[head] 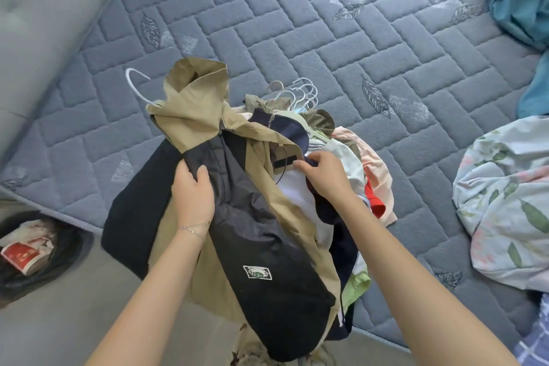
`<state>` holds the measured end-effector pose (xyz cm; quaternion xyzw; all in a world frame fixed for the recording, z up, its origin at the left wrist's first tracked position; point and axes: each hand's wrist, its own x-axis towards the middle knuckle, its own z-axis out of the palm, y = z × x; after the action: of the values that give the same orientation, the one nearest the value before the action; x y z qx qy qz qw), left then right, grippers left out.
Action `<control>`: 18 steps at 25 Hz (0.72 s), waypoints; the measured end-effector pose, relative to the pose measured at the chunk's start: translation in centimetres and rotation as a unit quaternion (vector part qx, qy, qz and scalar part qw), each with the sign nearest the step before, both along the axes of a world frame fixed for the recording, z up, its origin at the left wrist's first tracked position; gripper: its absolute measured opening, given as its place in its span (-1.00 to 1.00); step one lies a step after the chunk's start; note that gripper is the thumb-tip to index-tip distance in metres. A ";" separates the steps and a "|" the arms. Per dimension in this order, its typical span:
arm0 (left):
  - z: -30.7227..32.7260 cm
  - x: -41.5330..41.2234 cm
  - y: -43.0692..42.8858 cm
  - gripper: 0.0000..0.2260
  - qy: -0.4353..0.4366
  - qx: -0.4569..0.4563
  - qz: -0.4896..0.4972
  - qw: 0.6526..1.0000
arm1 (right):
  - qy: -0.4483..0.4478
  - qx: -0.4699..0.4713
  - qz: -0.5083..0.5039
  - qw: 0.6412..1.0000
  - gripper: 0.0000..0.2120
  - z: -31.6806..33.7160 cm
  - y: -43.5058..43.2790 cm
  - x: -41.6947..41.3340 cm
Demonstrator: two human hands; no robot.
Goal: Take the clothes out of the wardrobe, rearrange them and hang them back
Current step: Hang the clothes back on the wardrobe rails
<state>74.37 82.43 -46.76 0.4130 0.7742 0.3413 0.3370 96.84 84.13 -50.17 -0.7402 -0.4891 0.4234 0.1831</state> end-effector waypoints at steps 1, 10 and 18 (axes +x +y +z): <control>1.4 -0.5 -0.9 -0.78 -0.003 0.005 0.013 1.000 | 0.036 0.011 -0.004 0.999 -0.55 2.1 -0.2 -0.7; 16.7 -6.0 -11.1 -0.87 -0.011 0.059 0.125 0.990 | 0.171 0.066 -0.005 0.983 -0.58 21.4 -5.8 -8.8; 27.7 -11.9 -20.9 -0.86 0.014 0.111 0.291 0.950 | 0.181 0.117 0.157 0.964 -0.65 31.8 -13.5 -18.7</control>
<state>62.46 61.49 -19.01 0.2089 0.8224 0.5031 0.1643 78.11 70.61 -18.32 -0.5389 -0.6040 0.5136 0.2846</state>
